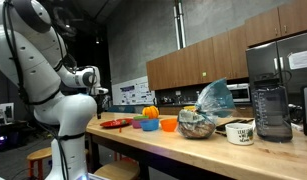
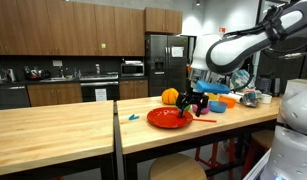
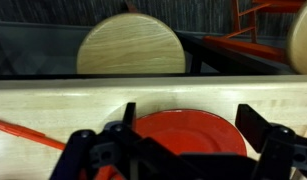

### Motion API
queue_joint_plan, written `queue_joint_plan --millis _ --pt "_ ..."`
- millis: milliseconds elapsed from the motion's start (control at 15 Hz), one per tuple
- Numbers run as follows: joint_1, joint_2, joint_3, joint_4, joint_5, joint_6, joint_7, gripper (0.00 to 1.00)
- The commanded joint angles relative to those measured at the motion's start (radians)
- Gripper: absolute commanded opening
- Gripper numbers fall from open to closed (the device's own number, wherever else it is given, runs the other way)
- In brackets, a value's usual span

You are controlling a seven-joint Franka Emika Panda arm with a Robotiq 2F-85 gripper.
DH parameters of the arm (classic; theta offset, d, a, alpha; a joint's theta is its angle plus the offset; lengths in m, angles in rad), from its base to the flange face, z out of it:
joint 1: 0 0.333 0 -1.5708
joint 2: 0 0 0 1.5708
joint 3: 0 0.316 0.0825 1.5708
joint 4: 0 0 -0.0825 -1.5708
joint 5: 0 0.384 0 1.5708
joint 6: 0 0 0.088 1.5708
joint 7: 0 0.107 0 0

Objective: Put the strawberry in the purple bowl

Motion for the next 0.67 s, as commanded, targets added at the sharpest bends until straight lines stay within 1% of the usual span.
queue_joint_plan --millis 0,267,533,600 --pt "-0.01 0.014 -0.009 0.009 -0.043 0.005 0.007 1.0" --pt "-0.049 0.031 -0.021 0.024 -0.109 0.038 -0.008 1.0" --pt "-0.089 0.083 -0.043 0.023 -0.17 0.13 -0.045 1.0" --pt "-0.09 0.1 -0.058 0.019 -0.173 0.159 -0.064 1.0"
